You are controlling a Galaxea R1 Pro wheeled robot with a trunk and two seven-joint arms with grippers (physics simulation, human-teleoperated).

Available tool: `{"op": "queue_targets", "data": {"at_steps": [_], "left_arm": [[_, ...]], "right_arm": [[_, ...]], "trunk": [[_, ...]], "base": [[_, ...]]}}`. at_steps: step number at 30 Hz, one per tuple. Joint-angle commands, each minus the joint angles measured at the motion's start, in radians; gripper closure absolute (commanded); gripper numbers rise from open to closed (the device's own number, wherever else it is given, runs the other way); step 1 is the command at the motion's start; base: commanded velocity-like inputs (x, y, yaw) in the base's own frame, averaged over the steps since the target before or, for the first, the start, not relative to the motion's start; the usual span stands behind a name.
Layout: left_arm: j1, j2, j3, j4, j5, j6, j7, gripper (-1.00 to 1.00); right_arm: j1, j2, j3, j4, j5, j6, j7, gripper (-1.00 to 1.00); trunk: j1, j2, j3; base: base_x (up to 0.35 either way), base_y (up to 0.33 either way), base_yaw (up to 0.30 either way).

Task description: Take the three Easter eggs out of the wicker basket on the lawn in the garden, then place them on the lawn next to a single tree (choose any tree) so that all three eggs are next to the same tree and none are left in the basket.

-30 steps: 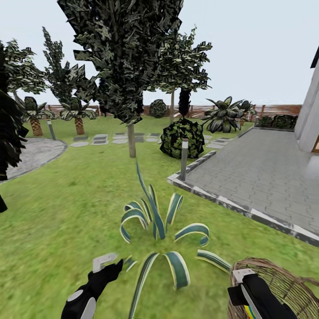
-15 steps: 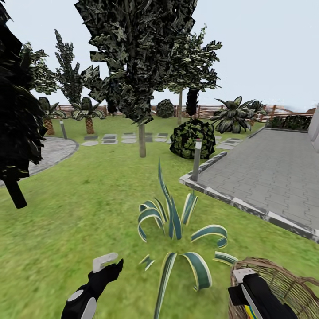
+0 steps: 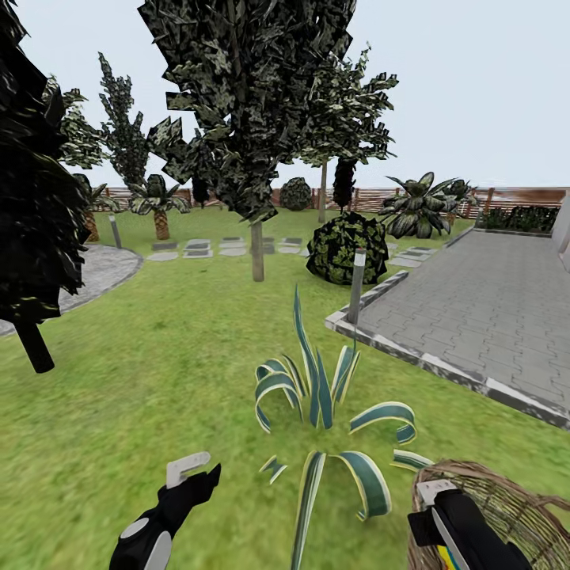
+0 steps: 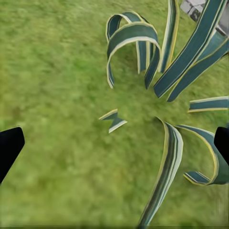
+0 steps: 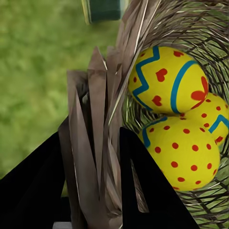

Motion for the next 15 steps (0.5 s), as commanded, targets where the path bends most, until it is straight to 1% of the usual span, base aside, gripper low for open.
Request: {"op": "queue_targets", "data": {"at_steps": [1,2,15], "left_arm": [[0.0,0.001,-0.001,-0.001,0.011,0.006,0.008,-1.0],[0.0,0.001,-0.001,0.002,0.011,0.007,0.007,-1.0],[0.0,0.001,-0.001,0.002,0.01,0.008,0.007,-1.0]], "right_arm": [[-0.001,-0.001,0.002,0.0,0.019,0.004,0.005,1.0],[-0.001,0.001,0.002,0.001,0.019,0.004,0.006,1.0],[-0.001,0.003,0.002,0.0,0.019,0.004,0.005,1.0]], "trunk": [[0.0,-0.001,-0.001],[0.0,-0.001,-0.001],[-0.05,0.09,0.04]], "base": [[0.0,0.0,0.0],[0.0,0.0,0.0],[0.0,0.0,0.0]]}}
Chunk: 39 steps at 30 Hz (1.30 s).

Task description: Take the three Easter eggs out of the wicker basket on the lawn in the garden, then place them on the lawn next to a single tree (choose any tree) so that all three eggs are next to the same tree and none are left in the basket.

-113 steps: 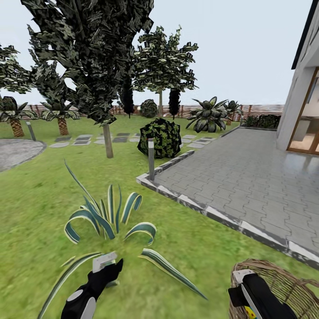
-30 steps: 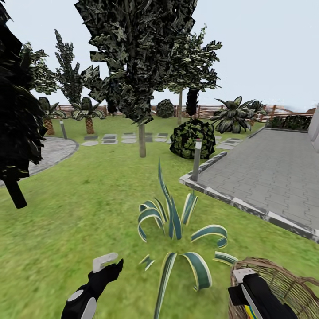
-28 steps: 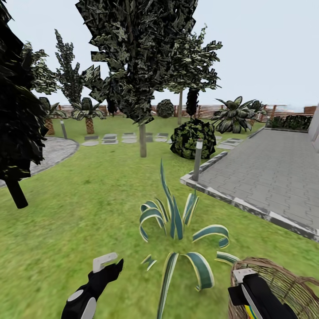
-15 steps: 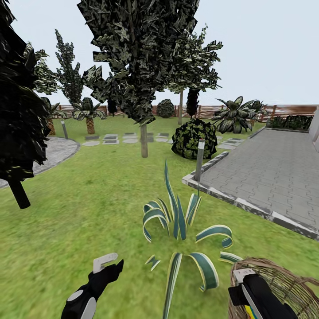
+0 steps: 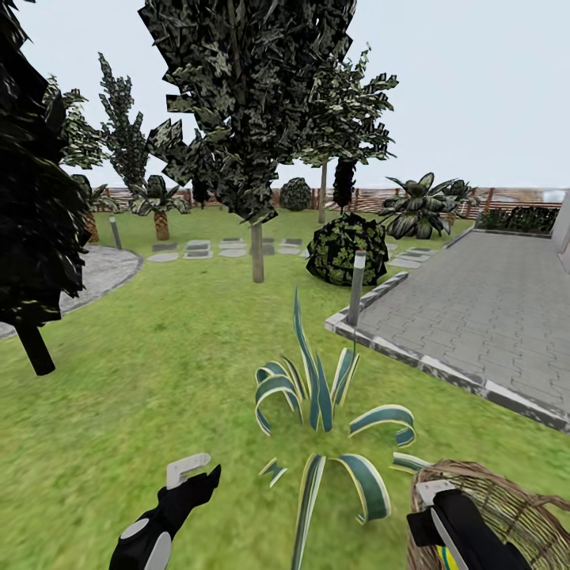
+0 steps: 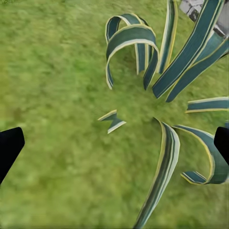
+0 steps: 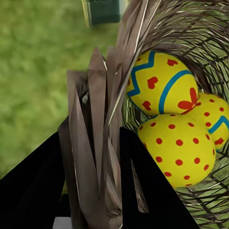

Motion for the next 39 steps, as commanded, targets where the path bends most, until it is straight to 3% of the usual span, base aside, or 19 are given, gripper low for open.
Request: {"op": "queue_targets", "data": {"at_steps": [1,5,13,39], "left_arm": [[0.0,0.0,-0.002,-0.002,0.011,0.004,0.008,-1.0],[0.0,0.0,-0.002,-0.001,0.011,0.005,0.008,-1.0],[0.0,0.0,-0.004,-0.005,0.009,0.002,0.008,-1.0],[0.0,0.0,-0.004,-0.006,0.009,0.004,0.009,-1.0]], "right_arm": [[-0.001,-0.002,0.002,-0.002,0.015,0.004,0.006,1.0],[-0.001,-0.002,0.002,-0.002,0.015,0.004,0.006,1.0],[-0.001,-0.004,0.002,-0.004,0.014,0.004,0.006,1.0],[-0.001,0.002,0.003,0.0,0.015,0.004,0.004,1.0]], "trunk": [[0.0,0.0,-0.001],[-0.012,0.021,0.008],[-0.012,0.021,0.008],[-0.012,0.021,0.008]], "base": [[0.0,0.0,0.0],[0.0,0.0,0.0],[-0.075,0.174,0.023],[-0.133,0.312,0.256]]}}
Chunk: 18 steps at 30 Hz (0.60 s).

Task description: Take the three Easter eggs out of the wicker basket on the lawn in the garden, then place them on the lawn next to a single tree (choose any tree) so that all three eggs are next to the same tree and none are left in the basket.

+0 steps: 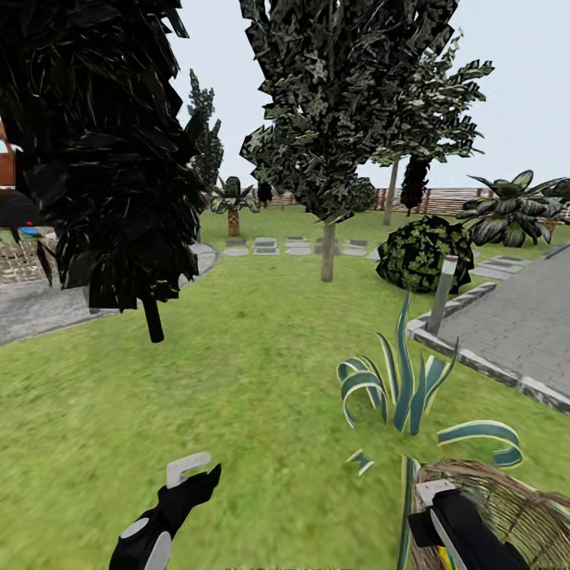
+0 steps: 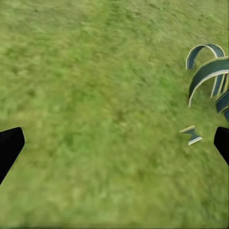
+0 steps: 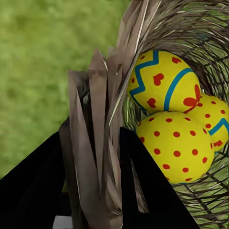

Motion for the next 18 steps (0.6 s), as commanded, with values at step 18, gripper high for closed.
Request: {"op": "queue_targets", "data": {"at_steps": [18], "left_arm": [[-0.001,-0.001,-0.002,0.001,0.007,0.004,0.013,-1.0]], "right_arm": [[-0.001,0.001,0.004,0.002,-0.008,0.006,0.007,1.0]], "trunk": [[0.0,-0.001,-0.001]], "base": [[-0.03,0.319,0.242]]}}
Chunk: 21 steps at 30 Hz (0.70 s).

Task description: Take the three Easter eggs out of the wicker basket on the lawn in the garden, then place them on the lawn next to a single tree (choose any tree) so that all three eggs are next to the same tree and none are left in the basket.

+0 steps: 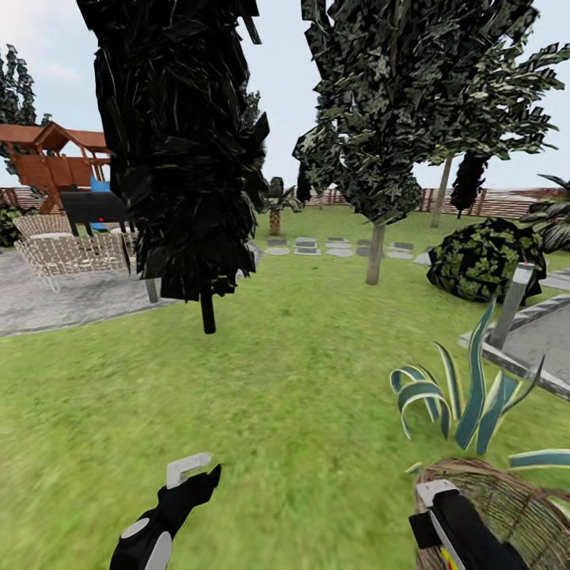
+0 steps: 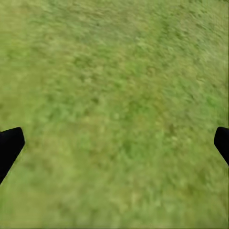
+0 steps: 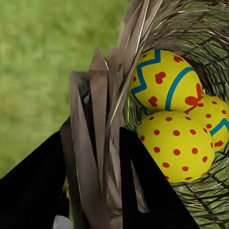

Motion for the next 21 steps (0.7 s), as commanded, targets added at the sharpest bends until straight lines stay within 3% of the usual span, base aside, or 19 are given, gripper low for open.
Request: {"op": "queue_targets", "data": {"at_steps": [1,21], "left_arm": [[-0.001,0.0,-0.002,-0.001,0.011,0.004,0.008,-1.0],[-0.001,0.0,-0.002,-0.002,0.011,0.004,0.008,-1.0]], "right_arm": [[0.0,0.0,0.004,-0.002,-0.042,0.006,0.007,1.0],[0.0,0.0,0.005,-0.002,-0.042,0.006,0.006,1.0]], "trunk": [[0.0,-0.001,-0.001],[0.0,-0.001,-0.001]], "base": [[0.088,0.267,0.246],[0.194,0.198,0.268]]}}
